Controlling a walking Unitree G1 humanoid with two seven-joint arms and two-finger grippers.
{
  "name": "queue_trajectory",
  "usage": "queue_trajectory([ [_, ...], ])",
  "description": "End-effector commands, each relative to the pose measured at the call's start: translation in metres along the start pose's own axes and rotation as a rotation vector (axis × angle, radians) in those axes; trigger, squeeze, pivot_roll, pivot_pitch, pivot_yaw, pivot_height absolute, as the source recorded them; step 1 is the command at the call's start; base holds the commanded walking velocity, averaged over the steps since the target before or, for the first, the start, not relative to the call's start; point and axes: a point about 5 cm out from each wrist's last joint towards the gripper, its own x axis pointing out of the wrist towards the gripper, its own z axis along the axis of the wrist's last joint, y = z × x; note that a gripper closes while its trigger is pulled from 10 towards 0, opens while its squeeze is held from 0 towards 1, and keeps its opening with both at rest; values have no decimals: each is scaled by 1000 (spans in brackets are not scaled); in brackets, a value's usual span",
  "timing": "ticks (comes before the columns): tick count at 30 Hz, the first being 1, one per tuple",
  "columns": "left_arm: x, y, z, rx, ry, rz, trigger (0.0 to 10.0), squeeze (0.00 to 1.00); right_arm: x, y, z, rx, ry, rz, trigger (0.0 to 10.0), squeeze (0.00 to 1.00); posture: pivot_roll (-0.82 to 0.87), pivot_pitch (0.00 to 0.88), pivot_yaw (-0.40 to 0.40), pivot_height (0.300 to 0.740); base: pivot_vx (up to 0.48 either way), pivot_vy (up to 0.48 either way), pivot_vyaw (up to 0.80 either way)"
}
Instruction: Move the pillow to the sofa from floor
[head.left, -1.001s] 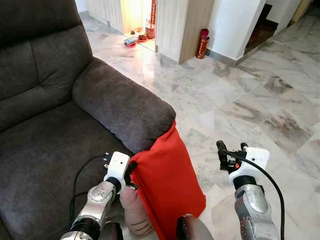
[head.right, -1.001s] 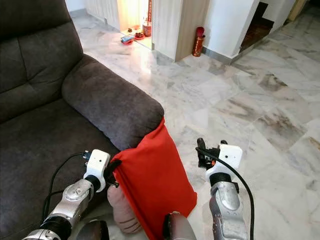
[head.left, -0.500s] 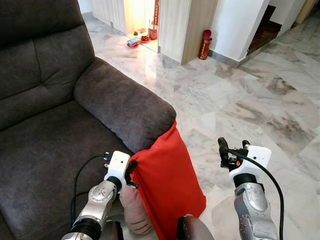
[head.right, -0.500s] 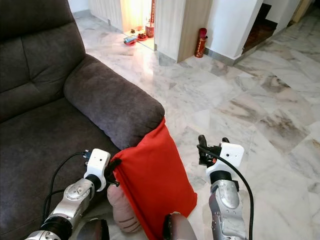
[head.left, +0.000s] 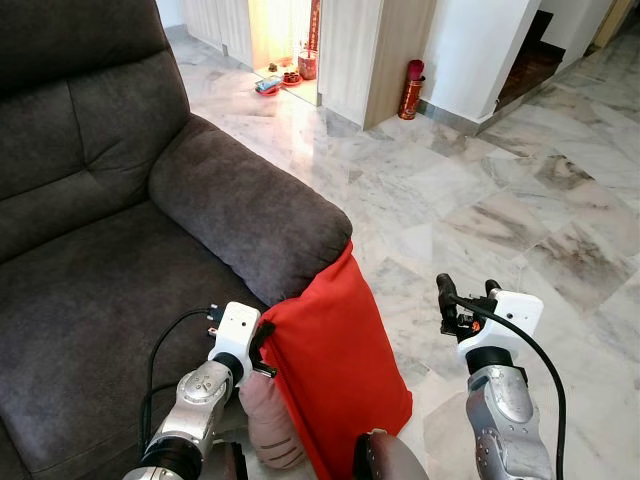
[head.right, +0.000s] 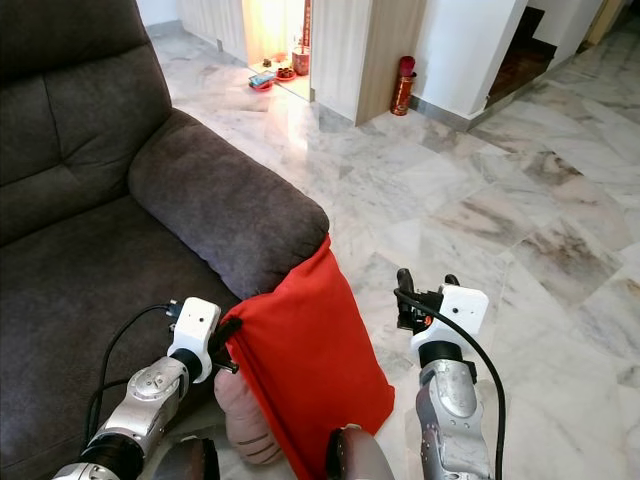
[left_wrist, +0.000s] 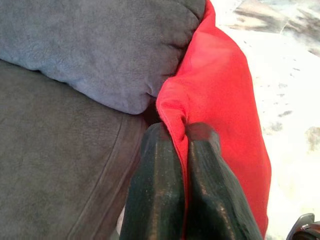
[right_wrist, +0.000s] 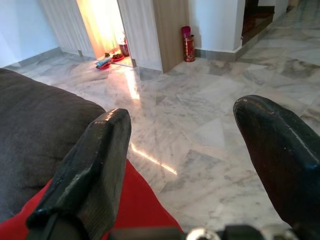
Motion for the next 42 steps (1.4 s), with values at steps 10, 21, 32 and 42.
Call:
queue_trajectory([
  [10, 5, 17, 59, 40, -254, 70, 10000, 0, -2, 1, -4, 9, 9, -5, 10000, 0, -45, 0, -5, 727, 0, 0, 0],
  [21, 4, 16, 57, 37, -243, 65, 10000, 0, -2, 5, -6, 19, 21, 14, 10000, 0, -44, 0, -3, 736, 0, 0, 0],
  [32, 4, 15, 56, 34, -233, 69, 10000, 0, -3, 6, -7, 20, 28, 17, 10000, 0, -44, 0, -1, 736, 0, 0, 0],
  [42, 3, 16, 56, 19, -233, 76, 10000, 0, -2, 5, -7, 17, 28, 17, 10000, 0, -43, 0, -4, 736, 0, 0, 0],
])
